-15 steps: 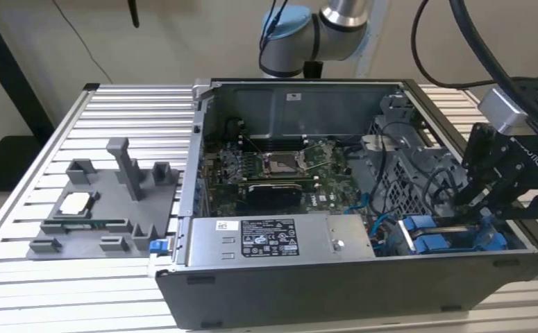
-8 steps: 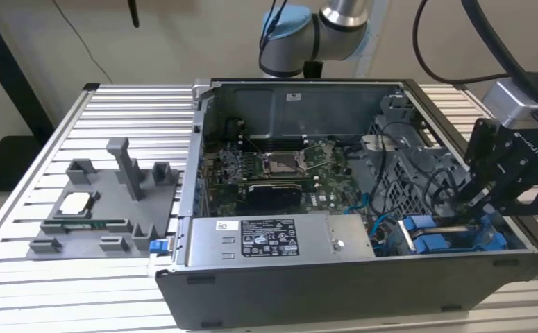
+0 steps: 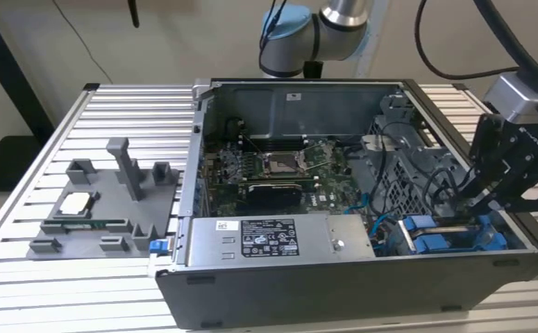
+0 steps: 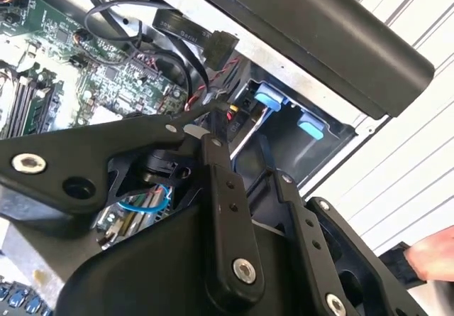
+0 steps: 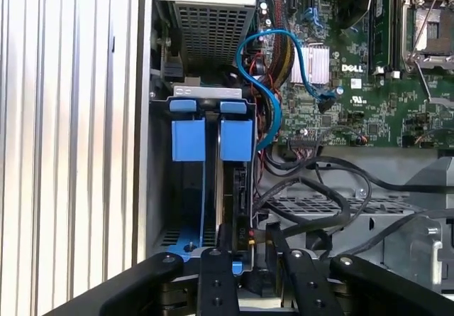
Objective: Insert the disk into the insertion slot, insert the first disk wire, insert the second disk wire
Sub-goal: 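Insert the first disk wire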
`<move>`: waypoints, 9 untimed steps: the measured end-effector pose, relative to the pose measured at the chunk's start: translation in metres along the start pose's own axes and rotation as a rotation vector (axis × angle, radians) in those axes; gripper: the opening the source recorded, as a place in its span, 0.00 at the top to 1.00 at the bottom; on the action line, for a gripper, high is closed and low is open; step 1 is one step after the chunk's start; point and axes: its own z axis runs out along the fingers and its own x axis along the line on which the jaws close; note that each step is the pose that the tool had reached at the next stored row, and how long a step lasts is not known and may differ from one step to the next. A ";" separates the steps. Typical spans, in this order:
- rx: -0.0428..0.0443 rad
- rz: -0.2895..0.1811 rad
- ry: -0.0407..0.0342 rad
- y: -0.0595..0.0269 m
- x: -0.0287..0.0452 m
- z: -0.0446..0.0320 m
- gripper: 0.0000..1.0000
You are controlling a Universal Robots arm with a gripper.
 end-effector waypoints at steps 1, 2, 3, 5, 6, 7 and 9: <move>0.0004 0.000 0.0001 0.0002 -0.0002 -0.0024 0.67; 0.0008 0.000 0.0001 0.0004 -0.0004 -0.0049 0.67; 0.0011 0.000 0.0000 0.0006 -0.0006 -0.0073 0.67; 0.0024 0.000 0.0000 0.0009 -0.0010 -0.0112 0.67; 0.0037 0.000 0.0000 0.0010 -0.0011 -0.0123 0.67; 0.0055 0.000 0.0000 0.0011 -0.0013 -0.0133 0.67; 0.0113 -0.001 0.0000 0.0012 -0.0021 -0.0150 0.67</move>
